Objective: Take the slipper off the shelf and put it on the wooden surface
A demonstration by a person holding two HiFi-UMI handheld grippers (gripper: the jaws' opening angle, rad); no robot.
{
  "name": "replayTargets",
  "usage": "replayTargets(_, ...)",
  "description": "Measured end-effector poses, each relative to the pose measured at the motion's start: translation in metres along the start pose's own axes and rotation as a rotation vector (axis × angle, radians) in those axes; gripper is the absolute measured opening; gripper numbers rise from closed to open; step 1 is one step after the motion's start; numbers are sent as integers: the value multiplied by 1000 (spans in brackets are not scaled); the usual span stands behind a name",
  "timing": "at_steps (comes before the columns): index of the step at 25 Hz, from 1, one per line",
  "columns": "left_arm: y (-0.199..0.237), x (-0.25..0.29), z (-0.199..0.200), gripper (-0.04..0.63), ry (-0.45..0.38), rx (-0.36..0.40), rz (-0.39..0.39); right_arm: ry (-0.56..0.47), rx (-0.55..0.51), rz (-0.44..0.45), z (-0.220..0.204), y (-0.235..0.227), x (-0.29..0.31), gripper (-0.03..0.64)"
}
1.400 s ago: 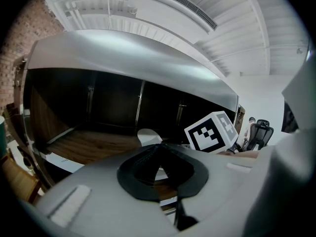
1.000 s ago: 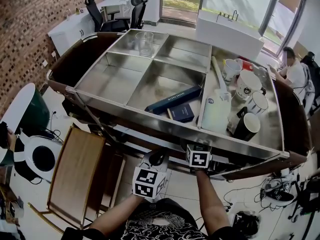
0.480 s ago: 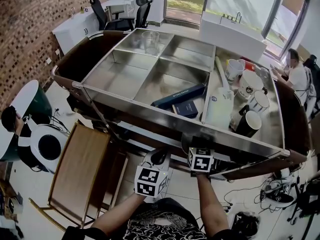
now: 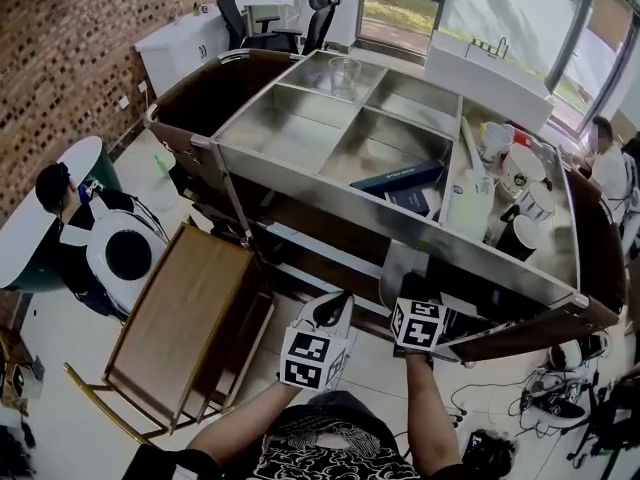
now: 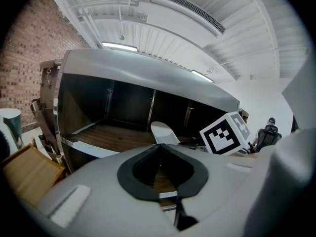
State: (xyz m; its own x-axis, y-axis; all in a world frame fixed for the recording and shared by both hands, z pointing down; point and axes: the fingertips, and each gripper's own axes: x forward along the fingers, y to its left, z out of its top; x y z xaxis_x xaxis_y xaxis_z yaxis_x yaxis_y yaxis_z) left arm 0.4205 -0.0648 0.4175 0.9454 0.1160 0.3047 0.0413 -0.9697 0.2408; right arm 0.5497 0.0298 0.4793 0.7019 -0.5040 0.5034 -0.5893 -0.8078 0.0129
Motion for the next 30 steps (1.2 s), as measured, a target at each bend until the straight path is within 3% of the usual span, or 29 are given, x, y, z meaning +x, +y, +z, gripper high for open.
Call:
replayTargets(19, 23, -143, -16, 6, -76, -9, 143, -46, -44, 80, -24, 104, -105, 9)
replayTargets(30, 28, -203, -35, 6, -128, -62, 250, -88, -116, 192, -32, 161, -160, 9)
